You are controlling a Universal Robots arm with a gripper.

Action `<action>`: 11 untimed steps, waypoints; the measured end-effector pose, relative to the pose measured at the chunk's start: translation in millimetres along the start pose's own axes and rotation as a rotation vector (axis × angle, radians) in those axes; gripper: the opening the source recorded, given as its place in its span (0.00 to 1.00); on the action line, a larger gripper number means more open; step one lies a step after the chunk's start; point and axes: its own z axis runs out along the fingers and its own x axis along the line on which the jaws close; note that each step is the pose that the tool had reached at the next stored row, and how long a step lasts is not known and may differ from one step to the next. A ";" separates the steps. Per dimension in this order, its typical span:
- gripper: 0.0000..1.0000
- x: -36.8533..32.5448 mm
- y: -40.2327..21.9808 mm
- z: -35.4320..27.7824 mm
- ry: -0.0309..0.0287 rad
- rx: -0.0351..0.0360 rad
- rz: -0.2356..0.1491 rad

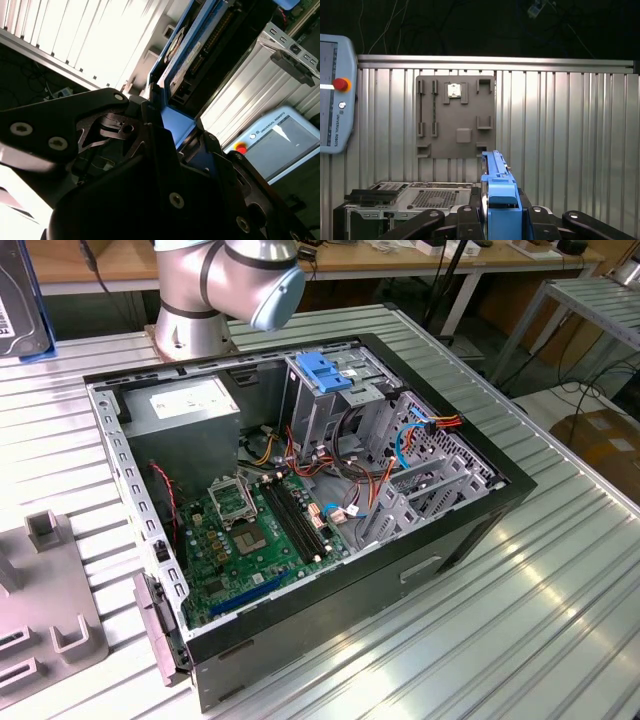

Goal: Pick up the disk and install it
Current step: 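Pick up the disk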

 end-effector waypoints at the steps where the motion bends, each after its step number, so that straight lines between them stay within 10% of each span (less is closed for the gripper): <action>1: 0.37 0.0 -1.8 0.0 0.0000 0.0000 0.000; 11: 0.37 0.5 -12.5 -0.2 0.0002 0.0000 0.000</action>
